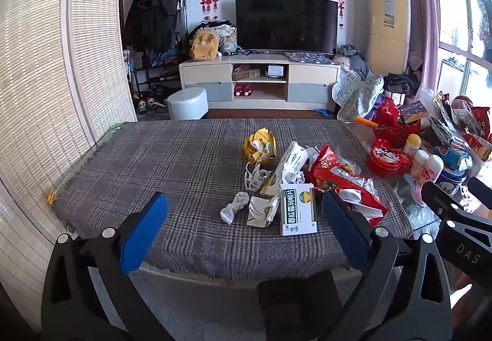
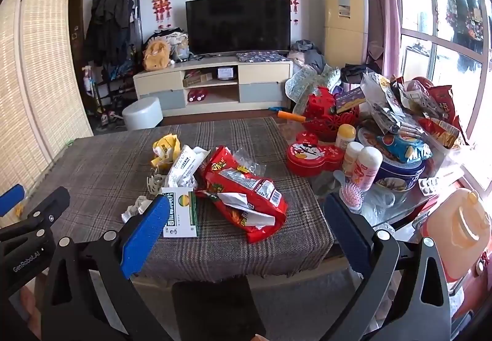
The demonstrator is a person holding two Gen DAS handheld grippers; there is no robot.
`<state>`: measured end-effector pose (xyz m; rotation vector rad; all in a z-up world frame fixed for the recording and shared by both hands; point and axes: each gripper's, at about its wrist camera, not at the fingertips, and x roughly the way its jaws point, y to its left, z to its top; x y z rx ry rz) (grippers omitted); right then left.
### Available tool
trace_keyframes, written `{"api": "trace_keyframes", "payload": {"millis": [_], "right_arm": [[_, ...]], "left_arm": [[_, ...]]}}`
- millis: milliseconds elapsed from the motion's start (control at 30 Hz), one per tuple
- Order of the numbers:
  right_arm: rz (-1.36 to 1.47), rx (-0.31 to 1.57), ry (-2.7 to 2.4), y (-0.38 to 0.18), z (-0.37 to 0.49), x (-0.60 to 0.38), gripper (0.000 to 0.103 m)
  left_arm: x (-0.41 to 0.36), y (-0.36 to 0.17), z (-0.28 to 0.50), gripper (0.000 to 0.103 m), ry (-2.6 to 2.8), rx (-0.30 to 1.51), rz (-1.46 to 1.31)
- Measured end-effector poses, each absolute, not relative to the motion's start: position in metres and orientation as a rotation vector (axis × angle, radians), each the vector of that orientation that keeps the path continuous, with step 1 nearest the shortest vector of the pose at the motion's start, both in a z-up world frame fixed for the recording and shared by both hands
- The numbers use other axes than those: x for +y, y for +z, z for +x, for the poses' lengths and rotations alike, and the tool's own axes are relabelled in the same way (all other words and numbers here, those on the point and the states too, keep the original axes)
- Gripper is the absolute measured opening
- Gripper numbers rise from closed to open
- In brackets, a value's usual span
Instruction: Collect trash
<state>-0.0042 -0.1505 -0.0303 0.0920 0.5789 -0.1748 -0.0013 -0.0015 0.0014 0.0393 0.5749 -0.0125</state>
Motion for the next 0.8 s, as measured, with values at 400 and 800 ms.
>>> {"api": "trace_keyframes", "payload": {"millis": [400,800], "right_arm": [[0.086,0.58,-0.181,-0.0276,-0.0047,-0.154,0.1],[0.092,0.583,-0.177,-0.0286,-0.0044,-0.1542,0.1]], "left_arm": [[-0.006,0.004,-0.0005,0.095,-0.016,0.571,0.027],[-0.005,0.0031,-0.0007,0.095,-0.016,0.57,0.026]]}}
